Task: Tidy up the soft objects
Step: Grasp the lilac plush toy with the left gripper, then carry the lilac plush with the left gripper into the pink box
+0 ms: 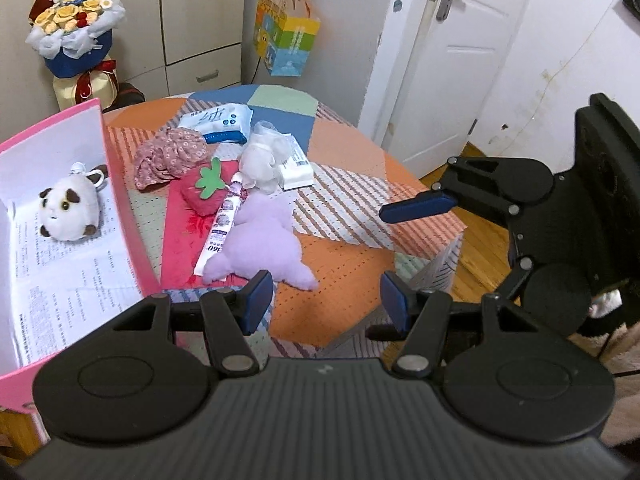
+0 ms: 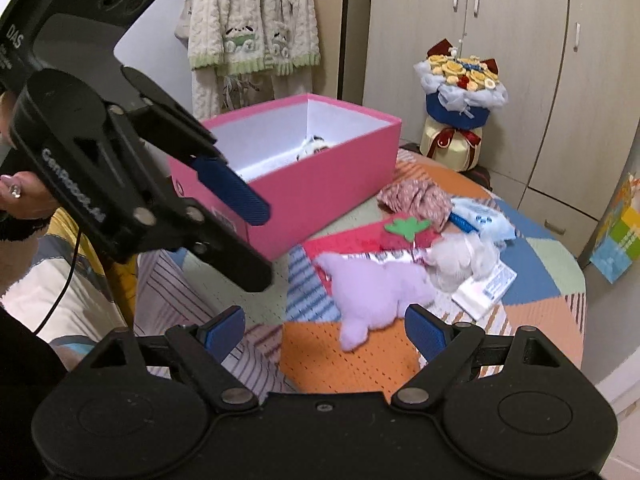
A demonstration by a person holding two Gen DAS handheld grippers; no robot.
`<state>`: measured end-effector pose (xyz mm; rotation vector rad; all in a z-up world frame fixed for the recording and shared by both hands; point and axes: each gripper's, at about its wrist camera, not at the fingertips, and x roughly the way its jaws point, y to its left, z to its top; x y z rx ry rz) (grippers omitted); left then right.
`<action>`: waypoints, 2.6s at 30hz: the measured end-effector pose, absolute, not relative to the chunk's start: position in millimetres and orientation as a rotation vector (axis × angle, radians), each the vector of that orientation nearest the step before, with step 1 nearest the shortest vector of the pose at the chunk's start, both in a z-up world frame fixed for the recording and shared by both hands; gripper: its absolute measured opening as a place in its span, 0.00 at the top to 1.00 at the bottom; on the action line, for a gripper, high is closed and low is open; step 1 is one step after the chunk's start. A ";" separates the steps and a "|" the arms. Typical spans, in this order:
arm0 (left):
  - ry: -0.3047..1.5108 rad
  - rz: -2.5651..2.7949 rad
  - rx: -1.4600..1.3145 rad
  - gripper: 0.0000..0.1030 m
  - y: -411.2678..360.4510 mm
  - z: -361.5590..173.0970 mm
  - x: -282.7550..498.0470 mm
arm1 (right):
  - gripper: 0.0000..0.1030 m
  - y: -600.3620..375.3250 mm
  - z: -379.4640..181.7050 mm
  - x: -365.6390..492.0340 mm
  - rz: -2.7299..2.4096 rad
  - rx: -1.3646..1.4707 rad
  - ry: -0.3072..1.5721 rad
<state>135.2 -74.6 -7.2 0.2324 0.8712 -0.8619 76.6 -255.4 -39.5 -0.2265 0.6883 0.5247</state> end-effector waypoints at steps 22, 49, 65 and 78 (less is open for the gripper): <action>0.784 -0.636 0.346 0.43 -126.0 -74.6 195.4 | 0.13 -255.3 -130.2 145.1 0.436 -0.118 0.642; 0.829 -0.630 0.185 0.40 -113.6 -101.7 186.3 | 0.41 -243.3 -163.1 115.6 0.300 -0.011 0.458; 0.826 -0.640 0.237 0.42 -112.3 -87.1 153.4 | 0.48 -242.4 -144.1 93.4 0.304 -0.043 0.474; 0.920 -0.717 0.174 0.44 -76.7 -46.6 110.3 | 0.47 -239.7 -87.9 60.9 0.453 -0.046 0.614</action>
